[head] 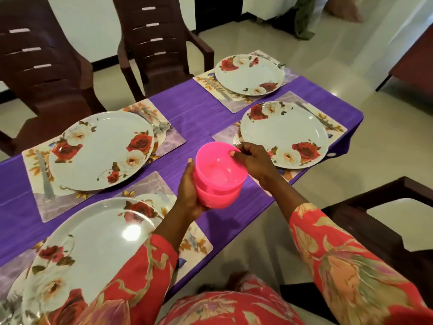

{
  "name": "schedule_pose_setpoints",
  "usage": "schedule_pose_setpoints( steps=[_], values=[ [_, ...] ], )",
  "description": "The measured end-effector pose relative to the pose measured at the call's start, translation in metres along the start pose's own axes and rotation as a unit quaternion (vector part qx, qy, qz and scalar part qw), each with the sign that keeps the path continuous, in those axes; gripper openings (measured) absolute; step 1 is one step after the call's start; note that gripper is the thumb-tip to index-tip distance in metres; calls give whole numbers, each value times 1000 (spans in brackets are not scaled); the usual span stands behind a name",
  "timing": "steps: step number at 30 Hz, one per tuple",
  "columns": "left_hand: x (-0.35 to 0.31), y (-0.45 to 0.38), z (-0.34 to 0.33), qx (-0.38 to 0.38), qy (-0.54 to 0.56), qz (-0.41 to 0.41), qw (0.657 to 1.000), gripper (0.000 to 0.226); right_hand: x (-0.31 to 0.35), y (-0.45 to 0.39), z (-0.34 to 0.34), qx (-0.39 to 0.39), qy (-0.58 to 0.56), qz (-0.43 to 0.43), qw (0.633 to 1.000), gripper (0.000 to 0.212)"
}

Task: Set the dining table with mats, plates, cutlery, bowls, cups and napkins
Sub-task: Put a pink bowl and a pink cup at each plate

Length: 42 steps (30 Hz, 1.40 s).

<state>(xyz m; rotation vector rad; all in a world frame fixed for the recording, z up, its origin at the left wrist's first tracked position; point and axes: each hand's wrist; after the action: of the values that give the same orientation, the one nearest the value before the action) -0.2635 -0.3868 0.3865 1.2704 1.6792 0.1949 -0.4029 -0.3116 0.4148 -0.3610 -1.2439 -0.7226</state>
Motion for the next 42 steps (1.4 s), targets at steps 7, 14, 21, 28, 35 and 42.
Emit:
schedule_pose_setpoints(
  steps=[7, 14, 21, 28, 35, 42],
  values=[
    [6, -37, -36, -39, -21, 11, 999, 50, -5, -53, 65, -67, -120, -53, 989, 16],
    [-1, -84, -87, -63, 36, -15, 997, 62, -43, -145, 136, -120, -159, -107, 974, 10],
    [-5, -120, -129, -57, 117, -99, 987, 50, -98, -215, 181, -177, -39, -161, 970, 28],
    [-7, -140, -141, -100, 166, -137, 971, 48, -127, -270, 200, -192, 39, -171, 966, 28],
    [-9, -148, -153, -113, 181, -159, 964, 58, -135, -289, 201, -166, 81, -164, 969, 26],
    [-8, -151, -162, -116, 192, -174, 959, 53, -131, -296, 200, -150, 97, -157, 971, 26]
  ],
)
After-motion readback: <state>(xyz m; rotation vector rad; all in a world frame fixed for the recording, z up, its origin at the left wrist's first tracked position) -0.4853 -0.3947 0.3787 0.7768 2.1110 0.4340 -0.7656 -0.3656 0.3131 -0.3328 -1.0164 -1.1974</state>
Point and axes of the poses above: each hand's wrist, its own y-axis away from the middle knuckle, its own z-axis out of the back of the hand, x = y × z, and after that the axes turned 1 degree about z, right-handed
